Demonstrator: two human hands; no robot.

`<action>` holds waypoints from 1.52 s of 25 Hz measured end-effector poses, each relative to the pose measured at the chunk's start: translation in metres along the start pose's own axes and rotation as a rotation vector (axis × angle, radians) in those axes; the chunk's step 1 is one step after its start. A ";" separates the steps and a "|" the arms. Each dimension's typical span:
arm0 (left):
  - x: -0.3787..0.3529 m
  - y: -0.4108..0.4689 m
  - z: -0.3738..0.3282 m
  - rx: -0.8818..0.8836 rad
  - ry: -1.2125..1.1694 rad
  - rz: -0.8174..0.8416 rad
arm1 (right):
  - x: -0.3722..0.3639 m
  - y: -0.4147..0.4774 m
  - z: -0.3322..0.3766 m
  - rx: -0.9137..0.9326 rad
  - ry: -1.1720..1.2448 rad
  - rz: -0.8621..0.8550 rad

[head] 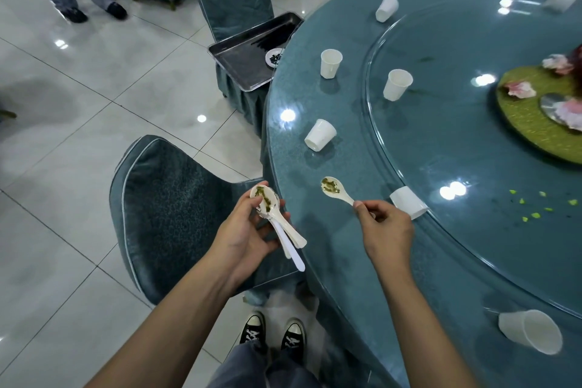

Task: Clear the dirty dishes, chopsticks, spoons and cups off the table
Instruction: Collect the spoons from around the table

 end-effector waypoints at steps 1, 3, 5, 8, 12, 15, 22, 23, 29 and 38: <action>-0.003 0.000 0.001 -0.002 0.006 0.002 | 0.004 -0.004 0.009 -0.002 0.065 -0.002; -0.009 -0.002 0.002 -0.012 0.015 -0.001 | 0.005 -0.014 0.029 0.001 0.184 0.029; -0.016 -0.004 0.003 -0.017 0.011 0.003 | 0.003 -0.027 0.049 0.028 0.262 0.082; -0.024 -0.008 0.002 -0.030 0.004 0.011 | -0.003 -0.045 0.069 0.064 0.299 0.148; -0.031 -0.013 0.000 -0.062 0.027 0.031 | -0.006 -0.056 0.074 0.057 0.280 0.152; -0.034 -0.015 0.001 -0.078 0.037 0.030 | -0.005 -0.062 0.077 0.088 0.223 0.142; -0.027 -0.024 0.004 -0.071 0.035 0.021 | -0.013 -0.074 0.086 0.207 0.078 0.172; -0.026 -0.025 0.004 -0.071 0.036 0.017 | -0.015 -0.076 0.089 0.222 0.064 0.184; -0.012 -0.040 -0.015 -0.127 0.019 0.001 | -0.031 -0.088 0.116 0.347 0.050 0.294; 0.046 -0.083 -0.086 -0.264 -0.089 0.023 | -0.091 -0.117 0.181 0.470 0.152 0.448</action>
Point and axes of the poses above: each hand's wrist, its own y-axis towards the middle knuckle, its own x-axis out of the back of the hand, z = x × y, the point moved 8 cm from there along y, towards the middle knuckle, and after that the axes turned 11 degrees about x, right-handed, at the moved point
